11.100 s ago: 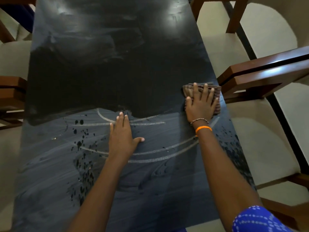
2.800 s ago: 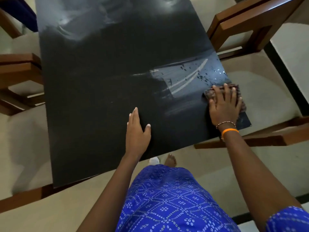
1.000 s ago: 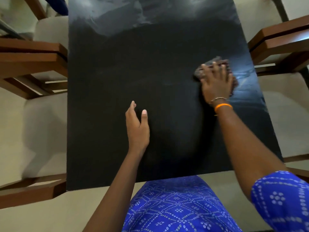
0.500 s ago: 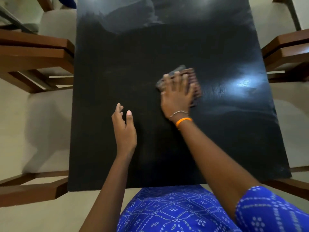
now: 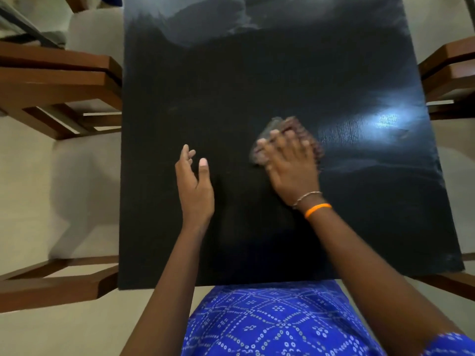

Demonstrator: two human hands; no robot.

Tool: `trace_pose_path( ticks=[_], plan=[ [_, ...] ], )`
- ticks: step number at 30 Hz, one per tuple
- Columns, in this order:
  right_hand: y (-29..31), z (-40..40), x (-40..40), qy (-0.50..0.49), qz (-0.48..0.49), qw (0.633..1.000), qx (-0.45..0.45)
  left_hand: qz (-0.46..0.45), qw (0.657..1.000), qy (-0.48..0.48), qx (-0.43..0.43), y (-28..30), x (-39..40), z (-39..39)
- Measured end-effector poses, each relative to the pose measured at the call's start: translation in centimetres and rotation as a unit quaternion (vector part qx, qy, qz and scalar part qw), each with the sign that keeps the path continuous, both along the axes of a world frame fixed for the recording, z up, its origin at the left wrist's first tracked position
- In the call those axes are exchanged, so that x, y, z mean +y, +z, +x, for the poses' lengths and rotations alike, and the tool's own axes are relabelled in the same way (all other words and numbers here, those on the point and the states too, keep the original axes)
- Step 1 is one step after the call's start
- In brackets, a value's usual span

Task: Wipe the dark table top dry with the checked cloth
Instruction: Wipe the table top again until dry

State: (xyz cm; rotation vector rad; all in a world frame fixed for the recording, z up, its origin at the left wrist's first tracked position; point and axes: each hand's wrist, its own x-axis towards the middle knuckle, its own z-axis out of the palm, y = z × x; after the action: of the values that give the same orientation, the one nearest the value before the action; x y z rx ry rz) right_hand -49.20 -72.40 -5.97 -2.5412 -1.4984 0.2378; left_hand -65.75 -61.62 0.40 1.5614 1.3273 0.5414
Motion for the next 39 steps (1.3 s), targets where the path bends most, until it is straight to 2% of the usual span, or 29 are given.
trace_pose_path(
  ticks=[3, 6, 10, 12, 14, 17, 20, 22, 25, 27, 30, 35, 39],
  plan=[
    [0.1, 7.6, -5.0, -0.148, -0.028, 0.988, -0.019, -0.015, 1.0, -0.02, 0.003, -0.3, -0.3, 1.3],
    [0.4, 12.7, -9.0, -0.286, -0.042, 0.957, -0.021, -0.034, 0.999, -0.039, 0.0, -0.5, -0.3, 2.1],
    [0.6, 12.9, -8.8, -0.372, -0.028, 0.928, -0.013, -0.05, 0.996, -0.066, -0.014, -0.4, -0.5, 3.0],
    [0.7, 10.1, -6.6, -0.37, -0.025, 0.929, -0.009, -0.061, 0.996, -0.066, -0.019, -0.4, -0.5, 3.2],
    [0.6, 5.9, -3.9, -0.307, -0.025, 0.951, -0.003, -0.065, 0.996, -0.058, -0.017, -0.5, -0.5, 3.0],
    [0.5, -1.8, 0.4, -0.163, -0.017, 0.986, 0.027, -0.052, 0.998, -0.043, -0.01, -0.5, -0.2, 2.7],
    [0.3, -7.6, 2.9, 0.006, 0.009, 0.999, 0.039, -0.033, 0.999, -0.018, -0.005, -0.3, -0.4, 2.7],
    [0.1, -7.7, 2.7, 0.078, 0.012, 0.996, 0.035, -0.024, 0.999, -0.025, 0.001, -0.2, -1.2, 3.2],
    [0.0, -4.0, 1.2, 0.123, 0.004, 0.992, 0.038, 0.004, 0.997, -0.073, 0.028, 0.0, -3.4, 4.4],
    [0.1, -0.3, -0.3, 0.088, -0.003, 0.996, 0.034, 0.019, 0.994, -0.1, 0.04, 0.1, -5.2, 5.7],
    [0.3, 6.7, -3.2, -0.032, -0.004, 0.999, 0.014, 0.032, 0.988, -0.139, 0.058, 0.3, -7.7, 7.7],
    [0.3, 18.5, -8.5, -0.229, -0.026, 0.973, -0.008, 0.047, 0.969, -0.228, 0.083, 0.3, -11.0, 10.7],
    [0.8, 24.4, -7.9, -0.275, -0.045, 0.96, 0.036, 0.065, 0.95, -0.284, 0.113, 0.0, -13.1, 12.4]
  ],
)
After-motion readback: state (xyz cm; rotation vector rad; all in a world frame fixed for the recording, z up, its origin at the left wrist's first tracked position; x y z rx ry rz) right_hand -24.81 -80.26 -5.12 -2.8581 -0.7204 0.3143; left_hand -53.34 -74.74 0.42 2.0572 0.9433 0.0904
